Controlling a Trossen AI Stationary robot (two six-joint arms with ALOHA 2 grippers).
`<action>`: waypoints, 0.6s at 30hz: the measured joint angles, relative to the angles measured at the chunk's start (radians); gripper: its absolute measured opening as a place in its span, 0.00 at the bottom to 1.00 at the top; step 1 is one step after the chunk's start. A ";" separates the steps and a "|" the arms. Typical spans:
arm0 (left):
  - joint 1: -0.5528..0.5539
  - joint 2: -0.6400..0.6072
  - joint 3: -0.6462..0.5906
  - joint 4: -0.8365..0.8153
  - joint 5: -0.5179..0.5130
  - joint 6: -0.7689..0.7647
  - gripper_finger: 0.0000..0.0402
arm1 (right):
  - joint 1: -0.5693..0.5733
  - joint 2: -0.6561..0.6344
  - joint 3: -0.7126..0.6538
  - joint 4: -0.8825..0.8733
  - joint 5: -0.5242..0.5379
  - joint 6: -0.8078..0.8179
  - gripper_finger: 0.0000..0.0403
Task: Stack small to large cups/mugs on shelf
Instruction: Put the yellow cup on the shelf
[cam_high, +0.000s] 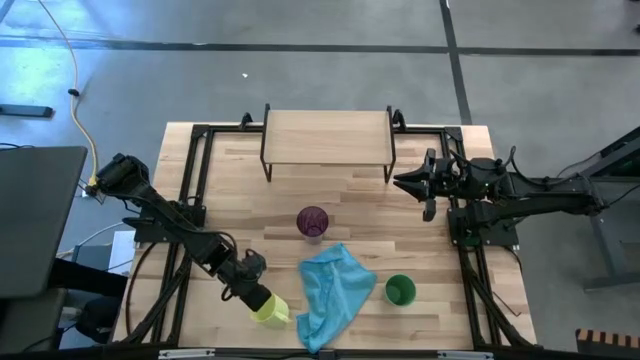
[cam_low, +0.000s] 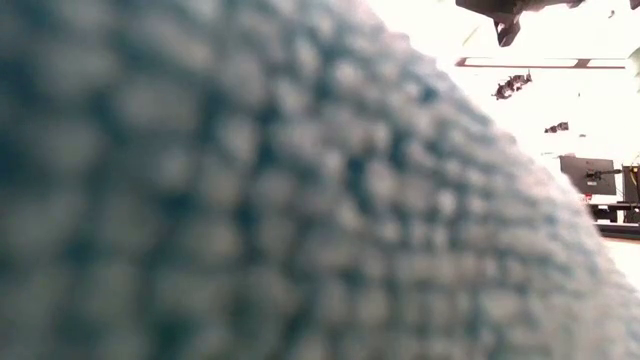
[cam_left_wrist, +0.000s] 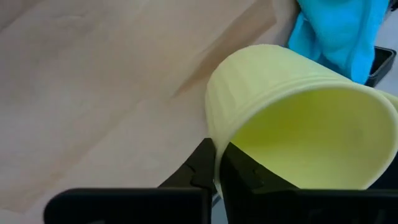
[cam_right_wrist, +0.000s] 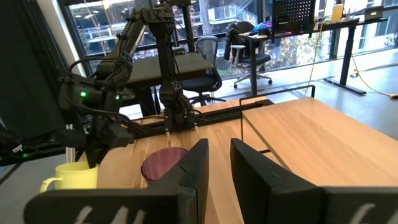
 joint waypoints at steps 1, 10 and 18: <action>0.000 0.000 0.000 -0.005 -0.001 0.001 0.02 | 0.000 0.000 0.000 0.000 0.000 0.002 0.14; 0.000 -0.002 0.001 -0.067 -0.001 0.053 0.02 | 0.000 0.000 0.000 0.000 0.000 0.004 0.14; 0.034 -0.009 0.007 -0.107 -0.039 0.134 0.02 | 0.000 0.000 0.000 0.000 0.000 0.004 0.14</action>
